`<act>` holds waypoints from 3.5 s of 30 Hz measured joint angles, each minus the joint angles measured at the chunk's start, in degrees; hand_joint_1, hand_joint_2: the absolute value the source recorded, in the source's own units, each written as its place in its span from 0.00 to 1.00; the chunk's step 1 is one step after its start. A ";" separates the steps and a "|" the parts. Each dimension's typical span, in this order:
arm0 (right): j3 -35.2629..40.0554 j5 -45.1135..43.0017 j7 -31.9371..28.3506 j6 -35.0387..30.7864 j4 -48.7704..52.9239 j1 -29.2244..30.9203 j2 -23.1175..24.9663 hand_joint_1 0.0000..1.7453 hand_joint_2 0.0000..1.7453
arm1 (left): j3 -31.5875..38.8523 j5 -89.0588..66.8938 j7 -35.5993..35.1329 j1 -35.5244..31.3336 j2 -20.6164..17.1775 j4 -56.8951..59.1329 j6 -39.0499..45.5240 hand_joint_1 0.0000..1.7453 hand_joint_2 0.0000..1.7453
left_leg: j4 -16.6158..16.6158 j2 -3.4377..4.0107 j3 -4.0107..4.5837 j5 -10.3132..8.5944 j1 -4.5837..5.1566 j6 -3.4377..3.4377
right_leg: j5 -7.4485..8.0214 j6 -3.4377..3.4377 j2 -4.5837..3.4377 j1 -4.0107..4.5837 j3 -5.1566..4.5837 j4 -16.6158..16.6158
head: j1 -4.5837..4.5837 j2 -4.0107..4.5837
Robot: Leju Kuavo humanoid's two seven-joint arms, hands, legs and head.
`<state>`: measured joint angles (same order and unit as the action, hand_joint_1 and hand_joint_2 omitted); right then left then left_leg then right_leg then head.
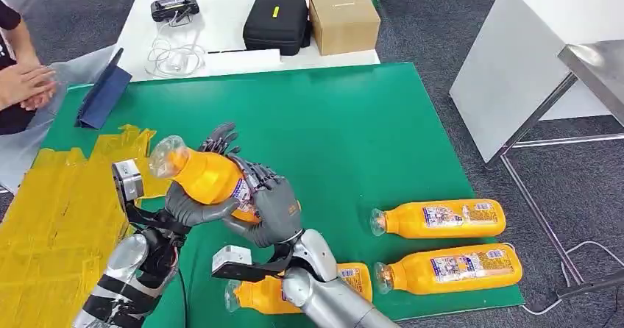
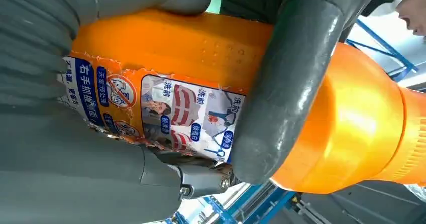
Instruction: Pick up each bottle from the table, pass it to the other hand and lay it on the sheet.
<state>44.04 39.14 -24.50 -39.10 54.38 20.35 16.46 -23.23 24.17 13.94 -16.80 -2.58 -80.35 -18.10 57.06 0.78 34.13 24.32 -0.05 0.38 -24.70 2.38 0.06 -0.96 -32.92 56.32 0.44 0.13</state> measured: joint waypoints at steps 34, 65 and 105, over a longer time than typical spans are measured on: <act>-0.35 -20.44 -1.40 18.49 25.62 -6.36 -6.56 0.00 0.00 | 7.89 -9.68 2.45 -0.45 -0.94 -1.66 12.19 1.00 1.00 | 0.00 -0.01 0.06 -0.02 -0.04 -0.03 | -0.01 -0.02 0.03 0.03 -0.07 0.01 | 0.00 0.00; -11.67 -27.67 0.55 25.33 42.56 -11.70 -13.09 0.00 1.00 | 11.65 -92.57 -10.78 -9.50 -9.86 22.97 44.37 1.00 1.00 | 0.01 0.02 0.08 -0.02 -0.02 -0.03 | 0.00 -0.01 -0.02 0.01 -0.08 0.01 | 0.00 0.00; -11.76 -8.99 7.89 30.06 40.96 -13.66 -16.99 0.00 1.00 | 31.05 -41.31 7.96 1.99 -6.97 16.57 19.25 0.00 1.00 | 0.00 0.04 0.15 0.01 -0.02 -0.02 | -0.01 -0.01 -0.05 0.00 -0.15 -0.02 | 0.00 0.00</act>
<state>32.29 30.15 -16.61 -9.04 95.34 6.69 -0.53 7.82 -17.14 21.90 -14.81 -9.55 -63.78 1.15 57.06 0.83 34.27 24.33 -0.07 0.36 -24.71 2.37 0.01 -0.96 -33.07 56.30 0.44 0.13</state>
